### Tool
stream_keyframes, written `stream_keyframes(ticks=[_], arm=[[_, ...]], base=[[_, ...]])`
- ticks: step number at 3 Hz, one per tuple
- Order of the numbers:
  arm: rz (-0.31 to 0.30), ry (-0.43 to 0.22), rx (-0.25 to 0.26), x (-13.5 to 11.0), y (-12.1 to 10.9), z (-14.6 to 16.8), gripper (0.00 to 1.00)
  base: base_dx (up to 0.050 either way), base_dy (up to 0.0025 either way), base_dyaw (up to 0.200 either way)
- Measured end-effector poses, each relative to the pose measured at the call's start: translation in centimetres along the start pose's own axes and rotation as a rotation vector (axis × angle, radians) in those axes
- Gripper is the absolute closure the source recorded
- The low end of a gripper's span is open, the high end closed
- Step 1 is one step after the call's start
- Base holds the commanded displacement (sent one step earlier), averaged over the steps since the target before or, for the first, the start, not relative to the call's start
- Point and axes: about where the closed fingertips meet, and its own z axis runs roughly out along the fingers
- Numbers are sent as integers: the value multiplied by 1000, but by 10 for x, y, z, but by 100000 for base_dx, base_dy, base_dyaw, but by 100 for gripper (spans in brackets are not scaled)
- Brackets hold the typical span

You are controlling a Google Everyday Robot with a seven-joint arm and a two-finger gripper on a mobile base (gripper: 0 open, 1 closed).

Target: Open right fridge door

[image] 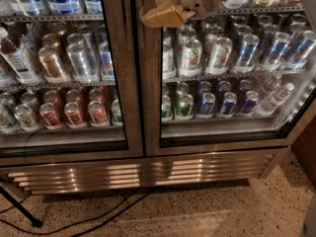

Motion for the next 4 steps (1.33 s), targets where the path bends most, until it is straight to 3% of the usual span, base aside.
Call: stream_keyframes(ticks=[4], arm=[[20, -18, 12, -8, -5, -5, 100]], base=[[0, 0, 0]])
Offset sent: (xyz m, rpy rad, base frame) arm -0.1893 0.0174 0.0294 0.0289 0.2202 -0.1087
